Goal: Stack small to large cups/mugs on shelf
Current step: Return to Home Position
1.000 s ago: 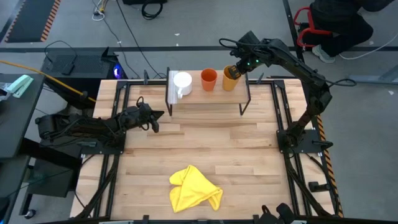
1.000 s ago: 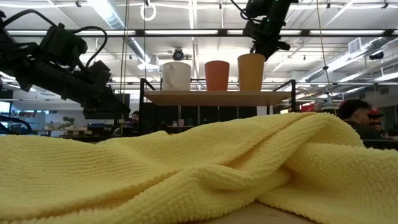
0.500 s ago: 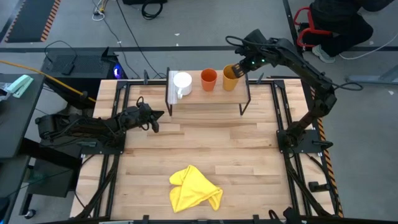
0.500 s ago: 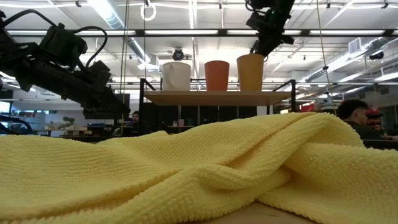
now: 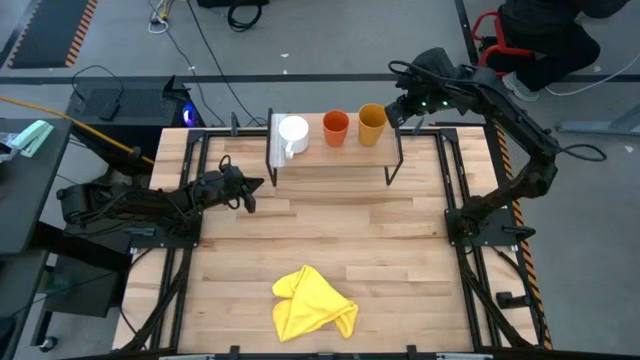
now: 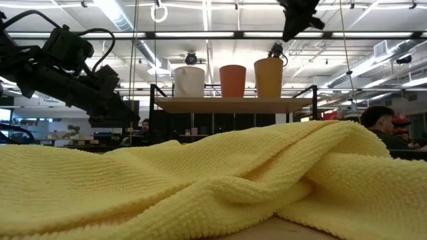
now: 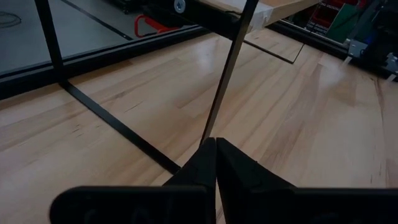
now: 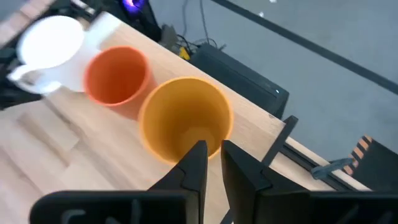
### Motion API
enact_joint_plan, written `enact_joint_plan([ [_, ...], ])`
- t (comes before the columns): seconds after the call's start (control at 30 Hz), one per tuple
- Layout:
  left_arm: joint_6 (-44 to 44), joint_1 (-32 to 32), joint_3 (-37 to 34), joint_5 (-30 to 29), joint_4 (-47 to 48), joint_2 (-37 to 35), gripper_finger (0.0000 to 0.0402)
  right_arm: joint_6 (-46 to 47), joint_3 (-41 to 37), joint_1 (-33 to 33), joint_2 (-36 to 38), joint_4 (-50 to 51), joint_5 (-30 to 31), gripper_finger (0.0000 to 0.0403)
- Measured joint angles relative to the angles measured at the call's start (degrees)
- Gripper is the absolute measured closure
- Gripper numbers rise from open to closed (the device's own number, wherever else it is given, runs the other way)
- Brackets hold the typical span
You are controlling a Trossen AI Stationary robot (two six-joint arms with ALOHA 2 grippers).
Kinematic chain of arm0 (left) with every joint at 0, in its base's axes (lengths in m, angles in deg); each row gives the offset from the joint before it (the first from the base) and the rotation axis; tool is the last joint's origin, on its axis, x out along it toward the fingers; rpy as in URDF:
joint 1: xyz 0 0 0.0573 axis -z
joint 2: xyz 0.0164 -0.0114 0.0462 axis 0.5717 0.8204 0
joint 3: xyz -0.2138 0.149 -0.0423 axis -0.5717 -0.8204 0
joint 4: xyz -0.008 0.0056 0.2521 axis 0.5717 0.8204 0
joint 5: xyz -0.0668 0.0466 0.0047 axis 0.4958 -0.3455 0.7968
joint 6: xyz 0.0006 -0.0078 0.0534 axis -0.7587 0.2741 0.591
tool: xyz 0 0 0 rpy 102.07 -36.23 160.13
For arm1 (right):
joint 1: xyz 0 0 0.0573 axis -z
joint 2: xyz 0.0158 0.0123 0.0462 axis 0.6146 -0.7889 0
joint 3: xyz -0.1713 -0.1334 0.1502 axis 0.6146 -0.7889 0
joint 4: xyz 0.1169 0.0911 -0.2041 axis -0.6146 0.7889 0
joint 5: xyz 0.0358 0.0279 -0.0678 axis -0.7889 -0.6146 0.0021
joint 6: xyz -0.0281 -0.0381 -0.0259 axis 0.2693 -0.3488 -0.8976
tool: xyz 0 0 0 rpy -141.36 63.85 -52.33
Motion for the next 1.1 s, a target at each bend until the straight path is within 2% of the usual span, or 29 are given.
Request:
enact_joint_plan([
  [0.27,-0.9,0.0,0.0,0.0,0.0,0.0,0.0378,-0.5,0.0,-7.0,5.8,0.0,3.3,0.0347],
  [0.4,-1.3,0.0,0.0,0.0,0.0,0.0,0.0382,-0.8,0.0,-13.0,8.4,0.0,5.5,0.0347],
  [0.6,-2.7,0.0,0.0,0.0,0.0,0.0,0.0389,-2.2,0.0,-23.4,11.5,0.4,5.6,0.0347],
  [0.7,-3.8,0.0,0.0,0.0,0.0,0.0,0.0387,-2.6,0.0,-27.4,12.6,4.0,5.6,0.0347],
  [0.8,-3.9,0.0,0.0,0.0,0.0,0.0,0.0380,1.2,0.0,-31.0,13.2,8.0,6.4,0.0347],
  [0.97,-3.9,0.0,0.0,0.0,0.0,0.0,0.0373,8.9,-6.0,-37.2,15.8,6.3,12.9,0.0347],
  [1.1,-3.9,0.0,0.0,0.0,0.7,0.0,0.0374,9.5,-15.6,-41.9,20.1,-3.3,12.4,0.0347],
])
